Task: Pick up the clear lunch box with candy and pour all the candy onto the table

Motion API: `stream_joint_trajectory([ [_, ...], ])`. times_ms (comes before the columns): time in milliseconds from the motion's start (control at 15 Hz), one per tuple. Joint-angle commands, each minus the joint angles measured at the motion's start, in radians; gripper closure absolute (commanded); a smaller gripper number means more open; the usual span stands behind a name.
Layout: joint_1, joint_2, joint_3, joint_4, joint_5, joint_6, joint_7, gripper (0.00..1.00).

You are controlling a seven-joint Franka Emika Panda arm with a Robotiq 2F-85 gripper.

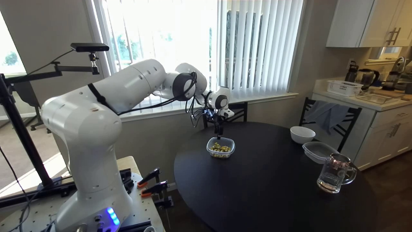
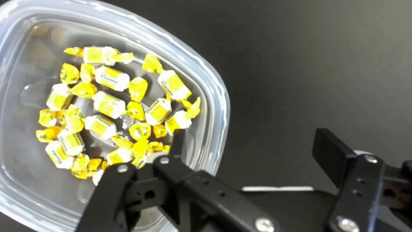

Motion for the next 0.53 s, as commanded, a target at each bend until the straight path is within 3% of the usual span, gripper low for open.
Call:
stream_joint_trajectory([
  [0,0.001,0.061,-0.01,0.092,-0.023,-0.051,0.047,0.0],
  [267,0.001,0.12,-0.01,0.147,-0.03,-0.076,0.045,0.02],
  [333,0.001,0.13,-0.007,0.156,-0.029,-0.074,0.043,0.26],
  [467,0.006,0.137,-0.014,0.16,-0.014,-0.068,0.032,0.32],
])
